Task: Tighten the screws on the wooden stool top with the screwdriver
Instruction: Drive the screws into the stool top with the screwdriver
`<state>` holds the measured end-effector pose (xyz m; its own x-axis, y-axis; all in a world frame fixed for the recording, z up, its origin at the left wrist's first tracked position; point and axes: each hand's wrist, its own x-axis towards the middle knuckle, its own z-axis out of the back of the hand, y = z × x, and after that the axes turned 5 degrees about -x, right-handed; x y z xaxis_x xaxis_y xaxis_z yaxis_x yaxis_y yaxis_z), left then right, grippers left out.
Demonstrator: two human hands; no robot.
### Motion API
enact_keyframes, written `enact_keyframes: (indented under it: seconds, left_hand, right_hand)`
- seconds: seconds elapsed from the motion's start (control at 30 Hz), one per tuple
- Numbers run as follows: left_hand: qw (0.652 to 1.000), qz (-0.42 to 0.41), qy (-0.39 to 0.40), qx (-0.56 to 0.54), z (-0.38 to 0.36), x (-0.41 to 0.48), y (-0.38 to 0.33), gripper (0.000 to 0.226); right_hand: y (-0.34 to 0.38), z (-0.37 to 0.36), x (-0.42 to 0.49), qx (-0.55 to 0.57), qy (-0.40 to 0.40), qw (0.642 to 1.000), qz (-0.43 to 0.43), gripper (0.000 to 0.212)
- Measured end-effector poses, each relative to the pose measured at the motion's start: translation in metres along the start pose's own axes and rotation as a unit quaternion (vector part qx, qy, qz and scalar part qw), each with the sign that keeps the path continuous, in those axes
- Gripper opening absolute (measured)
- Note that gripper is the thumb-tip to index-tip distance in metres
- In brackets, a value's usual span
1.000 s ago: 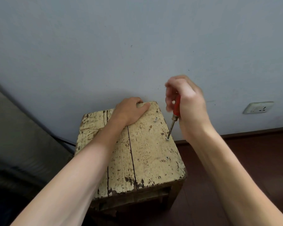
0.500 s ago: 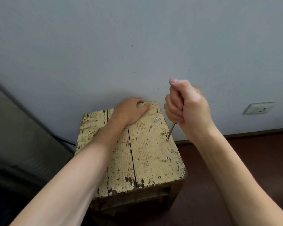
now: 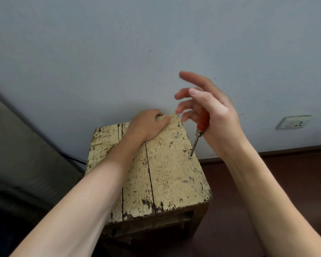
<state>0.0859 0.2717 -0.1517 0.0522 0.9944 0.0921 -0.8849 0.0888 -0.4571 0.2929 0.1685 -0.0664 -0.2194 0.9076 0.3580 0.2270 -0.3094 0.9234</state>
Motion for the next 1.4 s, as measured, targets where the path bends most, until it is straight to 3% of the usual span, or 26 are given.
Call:
enact_keyframes:
  seconds: [0.13, 0.27, 0.37, 0.47, 0.53, 0.67, 0.87, 0.97, 1.07, 1.13, 1.2, 1.27, 1.33, 1.4]
  left_hand:
    - [1.0, -0.003, 0.013, 0.005, 0.002, 0.0, -0.001, 0.068]
    - [1.0, -0.003, -0.003, 0.008, -0.002, 0.003, 0.001, 0.056]
    - [1.0, -0.001, 0.0, 0.011, -0.003, 0.005, 0.003, 0.058]
    - [1.0, -0.002, 0.002, 0.01, -0.003, 0.005, 0.003, 0.061]
    - [1.0, -0.001, 0.002, 0.009, -0.003, 0.004, 0.004, 0.06]
    - [1.0, 0.0, 0.001, 0.007, -0.001, 0.003, 0.001, 0.057]
    - [1.0, 0.002, 0.021, 0.012, 0.001, -0.001, -0.003, 0.069]
    - [0.998, 0.0, 0.043, 0.036, 0.003, -0.001, -0.004, 0.066]
    - [1.0, 0.01, 0.017, 0.014, 0.002, 0.0, -0.003, 0.069]
    - [1.0, 0.005, 0.006, 0.008, 0.001, 0.0, -0.001, 0.064]
    - [1.0, 0.003, 0.005, 0.004, 0.0, 0.001, 0.001, 0.059]
    - [1.0, 0.0, 0.004, 0.003, -0.001, 0.002, 0.001, 0.059]
    - [1.0, -0.002, 0.002, 0.004, -0.001, 0.002, 0.002, 0.058]
    - [1.0, -0.004, -0.001, 0.004, -0.001, 0.002, 0.002, 0.057]
  right_hand:
    - [0.002, 0.005, 0.001, 0.035, 0.068, 0.996, -0.041, 0.032]
    - [0.005, 0.003, 0.002, 0.032, 0.038, 0.997, -0.066, 0.053]
    - [0.004, -0.006, 0.001, 0.018, -0.045, 0.997, -0.061, 0.058]
    - [-0.001, -0.022, -0.002, 0.022, -0.212, 0.976, -0.05, 0.065]
    - [-0.002, -0.027, -0.005, 0.013, -0.25, 0.968, -0.035, 0.058]
    - [0.001, -0.018, -0.001, 0.019, -0.105, 0.992, -0.062, 0.022]
    - [0.003, 0.003, 0.005, 0.019, 0.087, 0.995, -0.045, 0.03]
    - [0.005, -0.001, -0.001, -0.016, 0.13, 0.99, -0.045, 0.049]
    - [0.003, -0.009, -0.003, -0.046, 0.057, 0.997, -0.031, 0.058]
    - [0.001, -0.017, -0.004, 0.002, -0.052, 0.998, -0.033, 0.06]
    - [-0.003, -0.024, -0.005, 0.036, -0.192, 0.98, -0.031, 0.058]
    - [-0.005, -0.029, -0.007, 0.045, -0.273, 0.96, -0.031, 0.055]
    - [-0.007, -0.027, -0.006, 0.026, -0.264, 0.963, -0.035, 0.049]
    - [-0.005, -0.02, -0.002, -0.028, -0.193, 0.981, -0.02, 0.021]
